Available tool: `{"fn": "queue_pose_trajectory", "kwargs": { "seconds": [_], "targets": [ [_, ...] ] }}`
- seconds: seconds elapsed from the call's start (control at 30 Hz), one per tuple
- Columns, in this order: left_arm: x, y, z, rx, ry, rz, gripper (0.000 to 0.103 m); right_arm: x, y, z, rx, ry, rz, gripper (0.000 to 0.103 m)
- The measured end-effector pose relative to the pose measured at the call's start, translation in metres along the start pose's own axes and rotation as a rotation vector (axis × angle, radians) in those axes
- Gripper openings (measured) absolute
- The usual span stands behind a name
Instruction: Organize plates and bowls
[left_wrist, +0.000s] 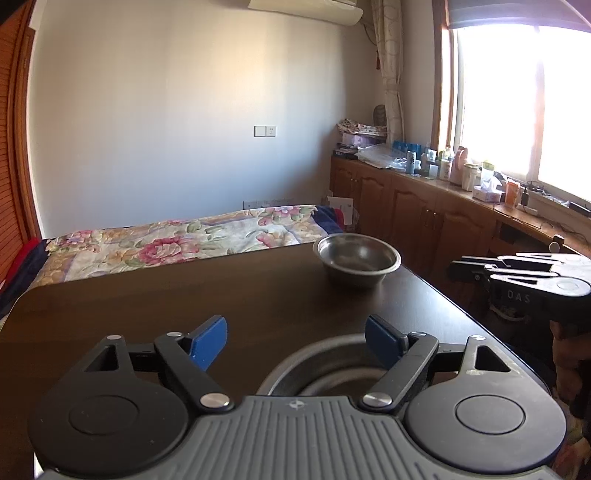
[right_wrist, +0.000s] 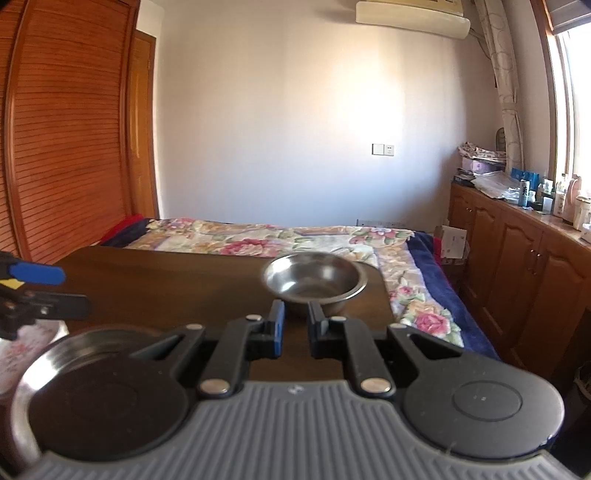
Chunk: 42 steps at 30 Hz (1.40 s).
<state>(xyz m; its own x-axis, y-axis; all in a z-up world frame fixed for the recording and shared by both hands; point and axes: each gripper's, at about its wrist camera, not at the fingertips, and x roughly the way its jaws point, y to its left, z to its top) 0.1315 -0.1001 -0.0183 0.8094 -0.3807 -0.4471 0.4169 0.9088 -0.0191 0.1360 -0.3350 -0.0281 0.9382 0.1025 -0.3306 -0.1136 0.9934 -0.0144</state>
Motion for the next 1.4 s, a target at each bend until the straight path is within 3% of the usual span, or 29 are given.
{"fn": "queue_pose_trajectory", "kwargs": {
  "seconds": [0.2,0.27,0.33,0.73,1.1,1.4],
  "targets": [
    [0.020,-0.003,0.026,0.046,0.004,0.012,0.087,0.023,-0.024,0.013,-0.021,-0.004,-0.016,0.016],
    [0.027,-0.005,0.034,0.066,0.008,0.011,0.088,0.031,-0.031,0.017,-0.023,-0.002,-0.015,0.034],
    [0.034,-0.006,0.041,0.078,0.014,0.011,0.089,0.038,-0.038,0.019,-0.024,0.000,-0.010,0.040],
    [0.085,-0.011,0.069,0.121,0.071,-0.007,0.090,0.087,-0.070,0.022,0.031,0.054,0.039,0.040],
    [0.139,-0.015,0.083,0.130,0.155,-0.067,0.088,0.111,-0.072,0.013,0.076,0.105,0.066,0.040],
    [0.180,-0.017,0.085,0.130,0.232,-0.096,0.072,0.117,-0.072,0.012,0.091,0.123,0.075,0.040]
  ]
}}
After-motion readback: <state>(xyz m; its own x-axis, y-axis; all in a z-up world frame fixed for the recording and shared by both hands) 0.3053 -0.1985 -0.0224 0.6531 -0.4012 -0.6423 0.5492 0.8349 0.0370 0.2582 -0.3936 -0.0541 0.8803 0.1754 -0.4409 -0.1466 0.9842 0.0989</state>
